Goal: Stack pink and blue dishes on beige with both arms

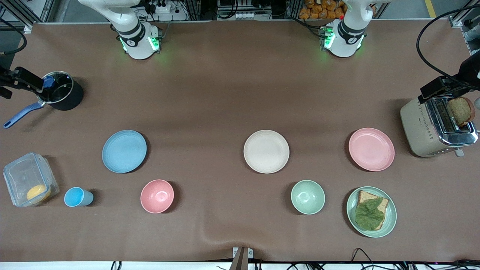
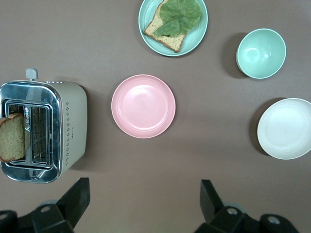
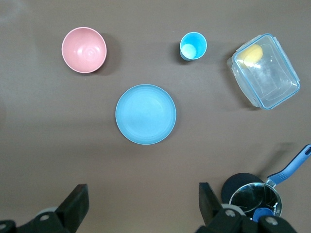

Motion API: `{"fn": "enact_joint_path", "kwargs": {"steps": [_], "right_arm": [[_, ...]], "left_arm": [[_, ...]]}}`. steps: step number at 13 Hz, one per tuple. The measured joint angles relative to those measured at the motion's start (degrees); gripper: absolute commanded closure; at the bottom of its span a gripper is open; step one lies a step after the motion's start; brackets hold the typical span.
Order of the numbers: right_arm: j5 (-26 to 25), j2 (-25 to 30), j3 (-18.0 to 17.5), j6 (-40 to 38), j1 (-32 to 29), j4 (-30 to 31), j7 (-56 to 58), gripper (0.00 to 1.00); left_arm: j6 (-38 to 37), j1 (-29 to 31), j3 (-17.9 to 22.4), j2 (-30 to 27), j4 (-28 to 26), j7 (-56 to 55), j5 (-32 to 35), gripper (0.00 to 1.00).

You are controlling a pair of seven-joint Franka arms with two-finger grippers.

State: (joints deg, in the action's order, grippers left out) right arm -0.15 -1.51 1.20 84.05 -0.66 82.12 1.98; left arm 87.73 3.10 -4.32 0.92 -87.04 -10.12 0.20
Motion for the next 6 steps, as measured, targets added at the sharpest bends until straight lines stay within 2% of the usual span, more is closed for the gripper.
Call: {"fn": "enact_joint_path", "kwargs": {"steps": [6], "right_arm": [[0.0,-0.1,-0.1,-0.1,0.0,0.0,0.0,0.0]], "left_arm": [[-0.1,0.4,0.9,0.4,0.0,0.0,0.0,0.0]]}}
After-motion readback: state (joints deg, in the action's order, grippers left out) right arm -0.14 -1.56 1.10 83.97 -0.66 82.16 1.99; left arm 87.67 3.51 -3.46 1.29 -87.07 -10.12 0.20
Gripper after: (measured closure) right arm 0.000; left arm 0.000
